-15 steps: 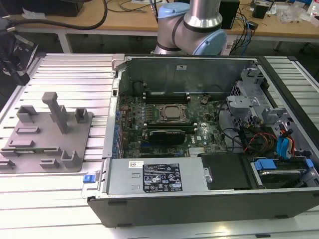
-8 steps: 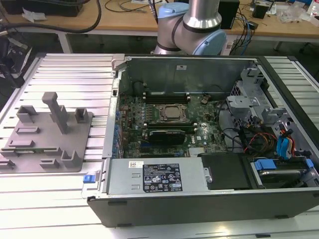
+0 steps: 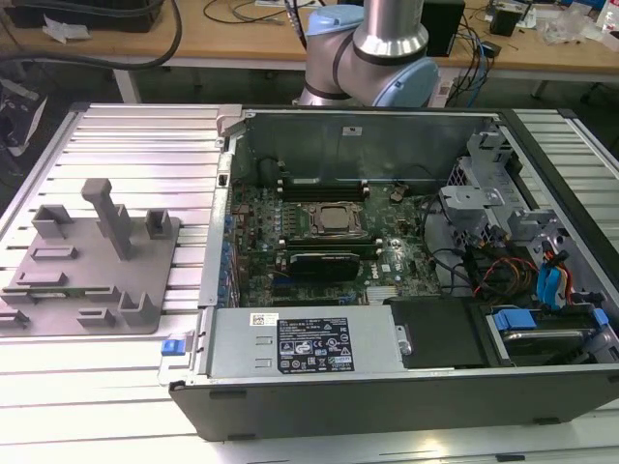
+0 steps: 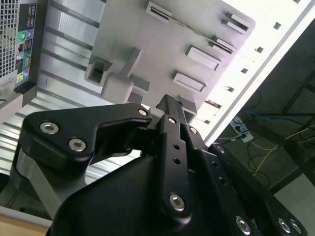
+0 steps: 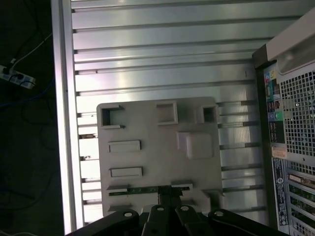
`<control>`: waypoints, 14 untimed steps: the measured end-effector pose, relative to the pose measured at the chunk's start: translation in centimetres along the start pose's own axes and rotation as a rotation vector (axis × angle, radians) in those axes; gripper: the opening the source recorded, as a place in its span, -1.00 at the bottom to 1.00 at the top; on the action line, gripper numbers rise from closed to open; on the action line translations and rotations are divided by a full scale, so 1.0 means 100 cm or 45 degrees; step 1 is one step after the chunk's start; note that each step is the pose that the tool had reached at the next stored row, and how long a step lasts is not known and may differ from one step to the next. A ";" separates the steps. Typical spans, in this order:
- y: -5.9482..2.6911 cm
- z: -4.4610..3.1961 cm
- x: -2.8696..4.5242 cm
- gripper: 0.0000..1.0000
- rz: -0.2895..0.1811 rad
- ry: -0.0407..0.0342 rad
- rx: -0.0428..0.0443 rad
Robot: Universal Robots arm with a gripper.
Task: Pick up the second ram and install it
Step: 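Reach for the second ram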
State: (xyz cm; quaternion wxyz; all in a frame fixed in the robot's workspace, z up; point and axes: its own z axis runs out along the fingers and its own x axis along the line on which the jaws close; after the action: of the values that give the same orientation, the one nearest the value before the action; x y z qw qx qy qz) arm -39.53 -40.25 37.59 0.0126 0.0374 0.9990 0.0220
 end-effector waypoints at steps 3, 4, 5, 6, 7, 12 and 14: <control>-0.0008 0.0025 0.0058 -0.84 0.000 0.0001 0.000; -0.0016 0.0048 0.0072 -0.84 0.000 0.0000 0.000; -0.0022 0.0068 0.0081 -0.84 0.000 0.0000 0.000; -0.0029 0.0087 0.0087 -0.84 0.000 0.0002 0.000; -0.0040 0.0110 0.0091 -0.84 0.000 0.0003 0.000; -0.0081 0.0195 0.0105 -0.84 0.000 0.0030 0.000; -0.0095 0.0225 0.0108 -0.84 0.000 0.0050 0.000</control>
State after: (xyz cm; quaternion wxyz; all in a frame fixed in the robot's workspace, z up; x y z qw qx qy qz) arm -40.61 -41.02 35.28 0.0106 0.0375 0.9990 0.0219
